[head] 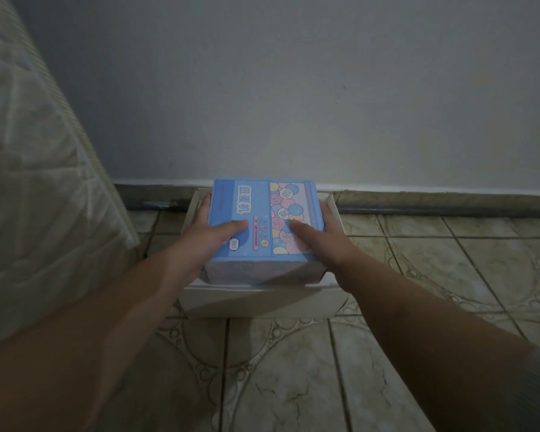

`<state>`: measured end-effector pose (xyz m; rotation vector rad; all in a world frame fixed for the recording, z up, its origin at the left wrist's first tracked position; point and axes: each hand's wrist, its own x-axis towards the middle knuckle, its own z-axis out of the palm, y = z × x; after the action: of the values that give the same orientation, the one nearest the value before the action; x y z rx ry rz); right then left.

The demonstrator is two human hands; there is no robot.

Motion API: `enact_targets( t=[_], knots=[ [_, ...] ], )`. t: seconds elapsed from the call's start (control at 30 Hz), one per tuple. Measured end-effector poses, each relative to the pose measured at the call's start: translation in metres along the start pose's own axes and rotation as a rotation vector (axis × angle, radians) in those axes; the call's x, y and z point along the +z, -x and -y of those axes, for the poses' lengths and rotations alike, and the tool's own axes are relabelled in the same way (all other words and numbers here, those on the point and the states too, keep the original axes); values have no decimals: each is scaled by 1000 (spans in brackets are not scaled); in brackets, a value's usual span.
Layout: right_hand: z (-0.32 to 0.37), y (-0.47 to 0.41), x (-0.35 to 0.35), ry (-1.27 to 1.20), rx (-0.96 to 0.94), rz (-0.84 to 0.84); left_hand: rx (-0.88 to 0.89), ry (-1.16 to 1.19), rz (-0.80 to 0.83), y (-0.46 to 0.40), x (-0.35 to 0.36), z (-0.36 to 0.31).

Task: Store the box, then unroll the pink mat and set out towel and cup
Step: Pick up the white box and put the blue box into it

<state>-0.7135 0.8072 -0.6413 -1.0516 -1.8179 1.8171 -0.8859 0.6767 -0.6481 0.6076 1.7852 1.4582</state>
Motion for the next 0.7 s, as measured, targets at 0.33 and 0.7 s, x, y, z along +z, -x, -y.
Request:
enact_targets(
  t=[0.33, 0.7],
  knots=[
    [-5, -5, -1, -5, 32, 1, -10, 3, -12, -4, 4, 4],
    [4, 6, 6, 223, 42, -169, -140, -119, -41, 4, 4, -6]
  ],
)
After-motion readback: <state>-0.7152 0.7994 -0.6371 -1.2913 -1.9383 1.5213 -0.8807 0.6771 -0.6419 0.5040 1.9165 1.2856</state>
